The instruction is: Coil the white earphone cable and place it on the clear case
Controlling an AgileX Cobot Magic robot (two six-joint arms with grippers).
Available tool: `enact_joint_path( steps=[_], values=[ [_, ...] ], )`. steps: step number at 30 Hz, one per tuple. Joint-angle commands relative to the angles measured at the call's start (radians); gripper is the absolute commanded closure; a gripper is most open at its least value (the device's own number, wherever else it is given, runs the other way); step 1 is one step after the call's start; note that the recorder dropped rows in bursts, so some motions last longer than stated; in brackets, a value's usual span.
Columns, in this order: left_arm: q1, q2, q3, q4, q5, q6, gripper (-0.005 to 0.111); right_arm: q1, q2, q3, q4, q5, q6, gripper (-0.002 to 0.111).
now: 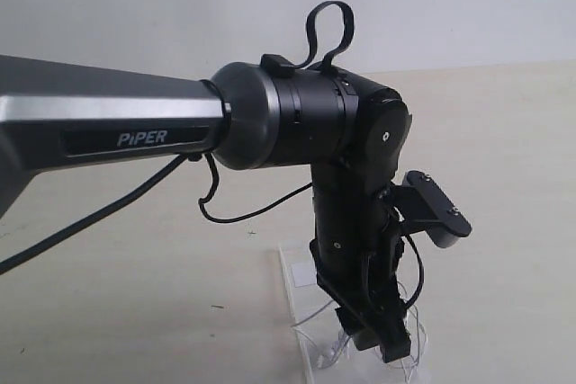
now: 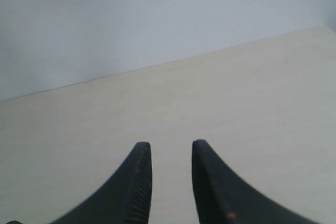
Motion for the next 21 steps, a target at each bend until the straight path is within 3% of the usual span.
enact_joint_path(
  steps=[1, 8, 11, 13, 21],
  values=[
    [0.002, -0.012, -0.007, 0.005, 0.025, -0.016, 0.050, -0.006, 0.000, 0.006, -0.004, -0.007, -0.007, 0.081],
    [0.009, -0.012, -0.007, -0.020, 0.048, 0.004, 0.049, -0.006, 0.000, 0.006, -0.004, -0.007, -0.007, 0.081],
    [0.011, -0.012, -0.007, -0.025, 0.081, 0.011, 0.034, -0.006, 0.000, 0.006, -0.004, -0.007, -0.007, 0.081],
    [0.011, -0.012, -0.007, -0.025, 0.092, 0.015, 0.031, -0.006, 0.000, 0.006, -0.004, -0.007, -0.007, 0.081],
    [0.011, -0.012, -0.007, -0.044, 0.062, 0.032, 0.032, -0.006, 0.000, 0.035, -0.012, -0.068, 0.003, 0.081]
  ],
)
